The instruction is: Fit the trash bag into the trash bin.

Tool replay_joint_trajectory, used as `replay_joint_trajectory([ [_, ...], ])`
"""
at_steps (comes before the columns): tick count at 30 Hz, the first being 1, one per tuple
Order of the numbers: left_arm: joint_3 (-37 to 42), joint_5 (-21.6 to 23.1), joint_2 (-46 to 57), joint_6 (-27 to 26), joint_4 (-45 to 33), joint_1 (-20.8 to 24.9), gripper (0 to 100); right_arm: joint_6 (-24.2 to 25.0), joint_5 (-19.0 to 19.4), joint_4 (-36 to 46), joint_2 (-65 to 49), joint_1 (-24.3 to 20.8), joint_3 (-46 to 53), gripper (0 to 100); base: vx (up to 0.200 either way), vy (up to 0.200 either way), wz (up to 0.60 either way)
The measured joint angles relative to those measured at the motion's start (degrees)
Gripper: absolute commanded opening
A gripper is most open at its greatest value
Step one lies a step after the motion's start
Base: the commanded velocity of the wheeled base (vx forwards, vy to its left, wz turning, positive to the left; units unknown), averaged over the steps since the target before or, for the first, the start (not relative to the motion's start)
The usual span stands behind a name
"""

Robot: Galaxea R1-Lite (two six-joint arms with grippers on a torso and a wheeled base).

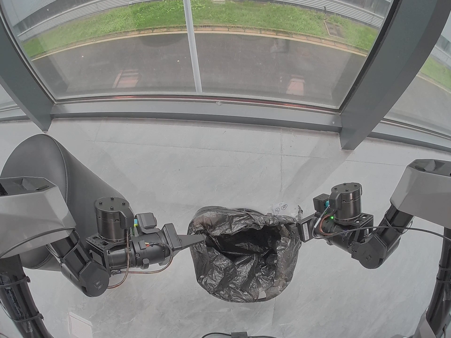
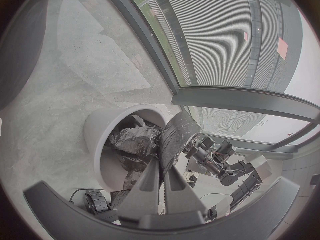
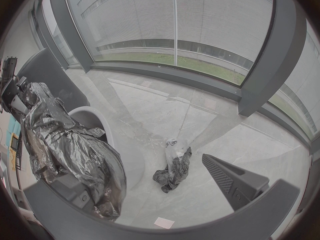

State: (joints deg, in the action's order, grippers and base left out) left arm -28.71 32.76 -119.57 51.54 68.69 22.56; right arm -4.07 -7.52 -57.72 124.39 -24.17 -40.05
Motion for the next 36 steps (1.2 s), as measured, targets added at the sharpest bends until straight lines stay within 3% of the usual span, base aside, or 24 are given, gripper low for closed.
replay_joint_trajectory([
  [36,-8.3,0.0,-7.1,-2.2,0.2,-5.5,0,0.4,0.1,-5.8,3.1,0.9,0.0,100,0.000,0.000,0.00],
])
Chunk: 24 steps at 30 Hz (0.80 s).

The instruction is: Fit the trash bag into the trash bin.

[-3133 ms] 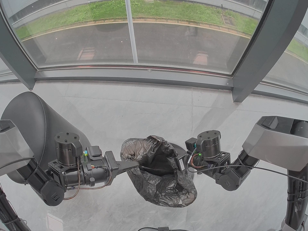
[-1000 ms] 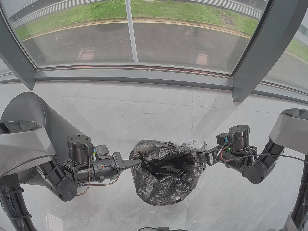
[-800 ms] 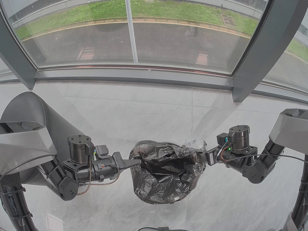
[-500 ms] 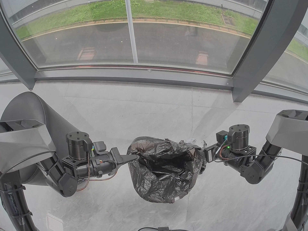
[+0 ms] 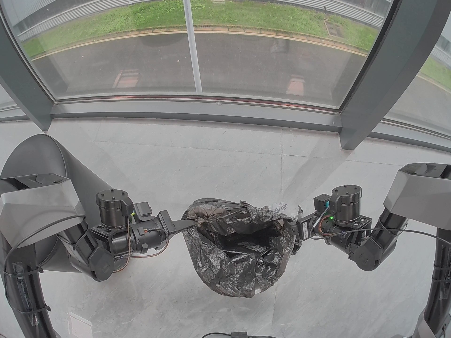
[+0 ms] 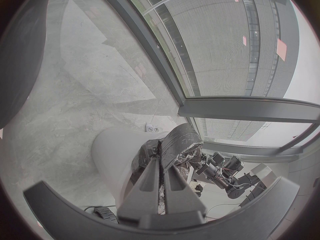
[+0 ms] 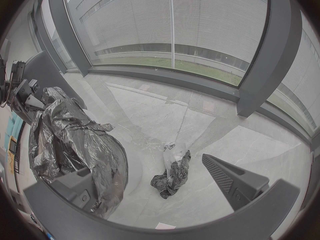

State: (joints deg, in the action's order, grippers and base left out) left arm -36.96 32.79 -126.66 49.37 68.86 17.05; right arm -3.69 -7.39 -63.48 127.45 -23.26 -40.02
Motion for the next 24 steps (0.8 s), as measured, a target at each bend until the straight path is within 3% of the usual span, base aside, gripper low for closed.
replay_joint_trajectory([
  [3,-0.1,0.0,-0.4,0.0,0.1,-0.2,0,0.0,0.0,0.0,0.2,0.0,0.0,100,0.000,0.000,0.00],
  [4,-0.1,0.0,-0.4,0.0,0.1,-0.2,100,0.0,0.0,0.0,0.2,0.0,0.0,100,0.000,0.000,0.00],
  [17,-0.4,-0.7,-0.8,-0.2,0.4,-0.5,100,0.1,0.1,0.0,0.4,0.0,0.0,100,0.000,0.000,0.00],
  [24,-1.5,-4.1,-1.5,-7.3,-0.1,-1.8,100,0.2,0.1,-0.1,0.4,0.0,0.0,100,0.000,0.000,0.00],
])
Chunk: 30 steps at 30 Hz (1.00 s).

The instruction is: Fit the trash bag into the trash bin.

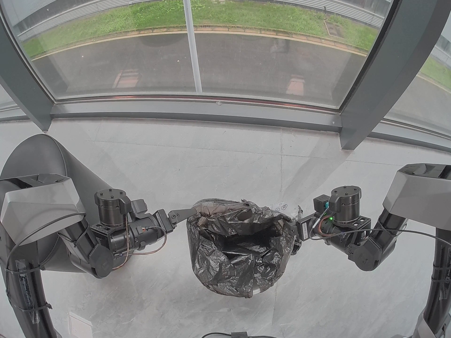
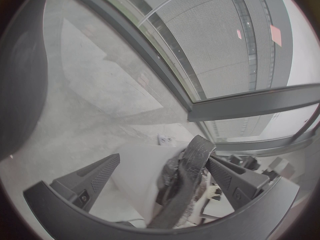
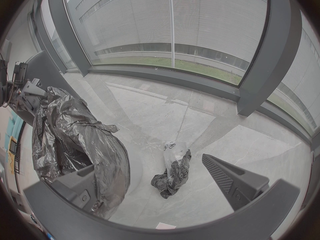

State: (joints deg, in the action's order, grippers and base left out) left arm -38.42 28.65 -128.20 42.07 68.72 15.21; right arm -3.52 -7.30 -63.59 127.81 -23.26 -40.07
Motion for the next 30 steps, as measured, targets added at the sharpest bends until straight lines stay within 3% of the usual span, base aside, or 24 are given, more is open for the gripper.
replay_joint_trajectory([
  [5,0.0,-8.6,-1.2,-8.1,0.0,0.0,100,0.0,0.0,-1.2,0.1,0.0,0.0,100,0.000,0.000,0.00],
  [8,0.0,-11.5,-2.1,-11.3,0.0,0.3,100,0.0,0.0,-1.7,0.2,0.0,0.1,100,0.000,0.000,0.00],
  [30,-0.1,-14.8,-7.8,-17.6,0.3,1.0,100,0.0,0.1,-2.3,1.0,0.0,0.0,100,0.000,0.000,0.00],
])
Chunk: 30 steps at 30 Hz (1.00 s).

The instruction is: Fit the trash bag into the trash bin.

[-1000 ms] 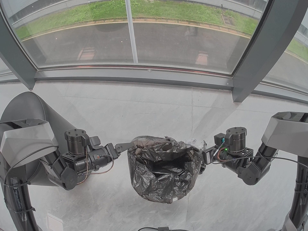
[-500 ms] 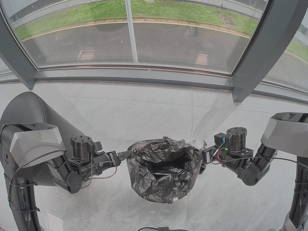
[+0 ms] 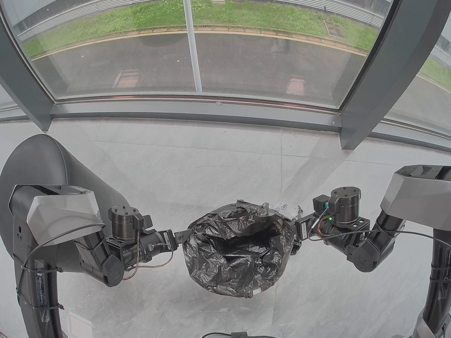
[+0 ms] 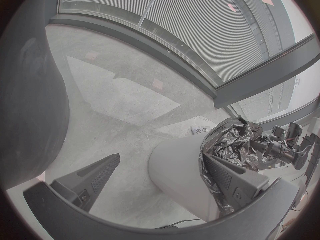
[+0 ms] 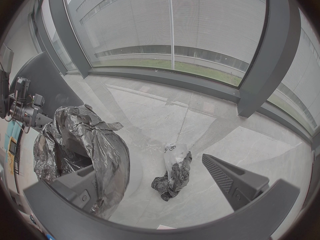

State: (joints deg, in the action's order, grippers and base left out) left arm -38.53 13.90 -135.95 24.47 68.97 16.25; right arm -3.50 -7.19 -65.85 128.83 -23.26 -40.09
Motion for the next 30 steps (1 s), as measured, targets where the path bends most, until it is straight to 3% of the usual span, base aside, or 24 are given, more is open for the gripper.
replay_joint_trajectory([
  [30,-2.7,0.0,-5.6,-0.4,-0.8,0.0,100,0.0,0.0,-0.1,0.2,0.0,0.0,100,0.000,0.000,0.00],
])
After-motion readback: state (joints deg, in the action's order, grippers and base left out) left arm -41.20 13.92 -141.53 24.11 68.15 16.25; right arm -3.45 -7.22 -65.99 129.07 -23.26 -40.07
